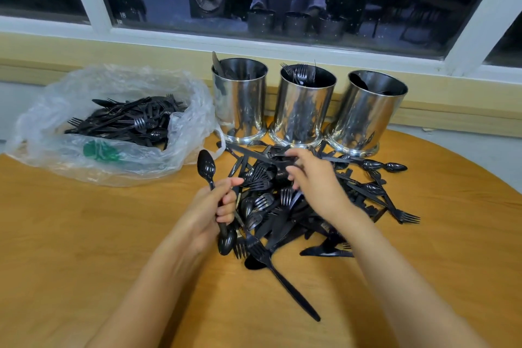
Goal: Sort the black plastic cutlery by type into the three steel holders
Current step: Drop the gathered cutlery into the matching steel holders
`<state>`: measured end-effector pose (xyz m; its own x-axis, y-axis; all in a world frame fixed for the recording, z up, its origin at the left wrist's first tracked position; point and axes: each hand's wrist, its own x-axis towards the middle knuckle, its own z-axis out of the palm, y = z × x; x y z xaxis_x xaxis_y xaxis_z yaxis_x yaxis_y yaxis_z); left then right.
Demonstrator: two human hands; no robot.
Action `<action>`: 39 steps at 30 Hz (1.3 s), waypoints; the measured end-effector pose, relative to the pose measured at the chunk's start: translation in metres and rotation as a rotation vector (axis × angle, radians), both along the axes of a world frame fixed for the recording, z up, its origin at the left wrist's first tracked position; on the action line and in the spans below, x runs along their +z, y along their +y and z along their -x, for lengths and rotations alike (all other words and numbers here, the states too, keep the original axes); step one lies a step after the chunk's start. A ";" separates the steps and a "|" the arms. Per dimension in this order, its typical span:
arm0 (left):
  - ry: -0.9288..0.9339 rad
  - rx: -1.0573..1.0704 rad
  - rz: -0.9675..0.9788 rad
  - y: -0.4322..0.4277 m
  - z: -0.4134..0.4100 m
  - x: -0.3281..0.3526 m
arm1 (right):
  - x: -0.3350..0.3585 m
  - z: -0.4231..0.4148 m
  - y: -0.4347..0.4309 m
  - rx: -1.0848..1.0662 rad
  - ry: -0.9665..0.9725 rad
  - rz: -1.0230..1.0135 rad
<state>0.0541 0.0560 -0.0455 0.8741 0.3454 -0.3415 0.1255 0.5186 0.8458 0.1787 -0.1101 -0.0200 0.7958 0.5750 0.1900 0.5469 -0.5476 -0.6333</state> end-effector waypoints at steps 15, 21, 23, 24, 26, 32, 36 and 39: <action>-0.016 -0.373 -0.382 -0.046 -0.030 0.016 | 0.038 -0.029 0.011 0.266 -0.068 -0.085; -0.049 -0.156 -0.219 -0.044 -0.043 0.006 | 0.015 -0.048 -0.012 -0.046 0.042 0.006; -0.064 -0.115 -0.159 -0.043 -0.044 0.004 | 0.000 -0.052 -0.024 -0.107 0.081 0.196; -0.069 -0.103 -0.139 -0.043 -0.045 0.002 | -0.007 -0.051 -0.027 -0.114 0.088 0.271; -0.075 -0.091 -0.132 -0.043 -0.045 -0.001 | -0.017 -0.048 -0.030 -0.126 0.080 0.359; -0.097 -0.067 -0.115 -0.046 -0.041 -0.002 | -0.016 -0.052 -0.027 -0.134 -0.002 0.332; -0.101 -0.047 -0.066 -0.045 -0.039 0.003 | 0.018 -0.054 -0.029 -0.099 -0.180 0.143; -0.108 -0.083 -0.100 -0.047 -0.036 0.008 | 0.049 -0.049 -0.034 -0.161 -0.250 -0.206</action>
